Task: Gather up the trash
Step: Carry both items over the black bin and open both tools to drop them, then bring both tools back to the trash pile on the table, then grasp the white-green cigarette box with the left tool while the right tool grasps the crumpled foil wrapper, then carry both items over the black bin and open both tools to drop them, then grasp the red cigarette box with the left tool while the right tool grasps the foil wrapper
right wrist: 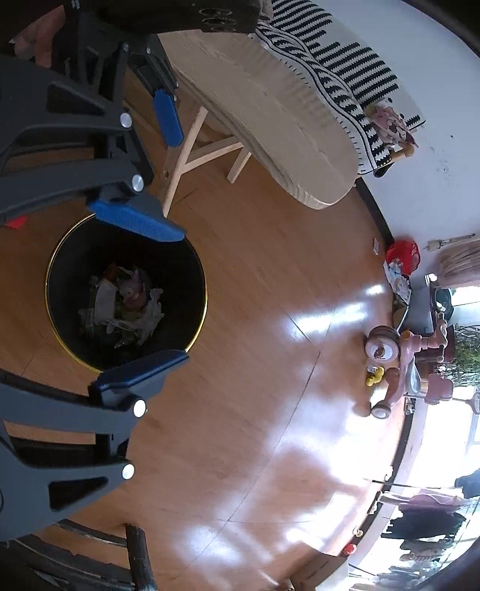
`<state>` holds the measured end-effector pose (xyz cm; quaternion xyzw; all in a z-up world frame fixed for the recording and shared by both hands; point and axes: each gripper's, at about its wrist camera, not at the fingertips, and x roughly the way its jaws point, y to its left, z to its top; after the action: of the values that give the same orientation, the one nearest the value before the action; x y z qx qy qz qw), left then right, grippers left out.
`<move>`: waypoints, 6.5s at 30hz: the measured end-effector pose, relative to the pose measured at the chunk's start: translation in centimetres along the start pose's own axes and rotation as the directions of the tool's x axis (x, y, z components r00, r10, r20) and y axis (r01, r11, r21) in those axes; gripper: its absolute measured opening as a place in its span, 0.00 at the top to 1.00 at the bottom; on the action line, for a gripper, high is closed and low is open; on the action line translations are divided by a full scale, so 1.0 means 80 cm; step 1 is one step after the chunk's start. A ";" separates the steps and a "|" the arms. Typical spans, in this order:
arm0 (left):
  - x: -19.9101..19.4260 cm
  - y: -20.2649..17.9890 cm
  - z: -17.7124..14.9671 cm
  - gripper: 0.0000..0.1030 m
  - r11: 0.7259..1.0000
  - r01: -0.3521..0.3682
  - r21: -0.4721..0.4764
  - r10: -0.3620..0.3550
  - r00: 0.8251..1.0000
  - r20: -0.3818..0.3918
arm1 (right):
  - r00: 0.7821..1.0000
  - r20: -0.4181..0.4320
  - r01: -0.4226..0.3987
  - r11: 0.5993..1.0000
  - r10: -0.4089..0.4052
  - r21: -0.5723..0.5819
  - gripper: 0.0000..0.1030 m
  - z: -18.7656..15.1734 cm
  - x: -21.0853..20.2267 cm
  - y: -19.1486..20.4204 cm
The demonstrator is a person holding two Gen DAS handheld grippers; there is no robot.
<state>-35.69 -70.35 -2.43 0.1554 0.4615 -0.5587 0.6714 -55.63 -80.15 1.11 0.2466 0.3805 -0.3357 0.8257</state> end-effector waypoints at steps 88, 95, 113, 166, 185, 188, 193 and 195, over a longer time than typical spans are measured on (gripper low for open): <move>-0.430 0.374 -0.175 0.45 0.791 -0.527 -0.312 0.590 0.792 0.157 | 0.880 -0.134 -0.457 0.735 0.456 -0.501 0.76 0.005 -0.053 0.509; -0.337 0.257 -0.085 0.45 0.896 -0.412 -0.168 0.441 0.872 0.213 | 0.935 -0.015 -0.330 0.853 0.354 -0.405 0.76 0.034 -0.068 0.355; -0.094 0.000 -0.010 0.45 0.979 -0.146 0.146 0.135 0.988 0.079 | 0.997 -0.004 -0.079 0.993 0.079 -0.087 0.76 -0.008 -0.039 0.023; -0.364 0.299 -0.135 0.13 0.847 -0.477 -0.236 0.517 0.842 0.153 | 0.938 0.000 -0.321 0.870 0.346 -0.373 0.31 0.036 -0.041 0.406; -0.465 0.493 -0.253 0.11 0.668 -0.520 -0.532 0.640 0.767 0.053 | 0.875 -0.226 -0.480 0.717 0.427 -0.505 0.28 -0.014 0.021 0.731; -0.436 0.503 -0.232 0.11 0.685 -0.505 -0.524 0.621 0.782 0.058 | 0.887 -0.248 -0.461 0.757 0.389 -0.463 0.28 -0.002 0.050 0.746; -0.396 0.523 -0.190 0.11 0.698 -0.507 -0.506 0.608 0.793 0.043 | 0.896 -0.295 -0.432 0.806 0.332 -0.404 0.28 0.016 0.105 0.768; -0.385 0.531 -0.178 0.11 0.696 -0.507 -0.507 0.608 0.793 0.041 | 0.899 -0.310 -0.417 0.820 0.310 -0.391 0.28 0.019 0.125 0.771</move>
<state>-2.56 -27.41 1.44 0.0621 0.4415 -0.2107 0.8700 -4.29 -44.53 3.48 0.1559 0.4867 -0.0430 0.8584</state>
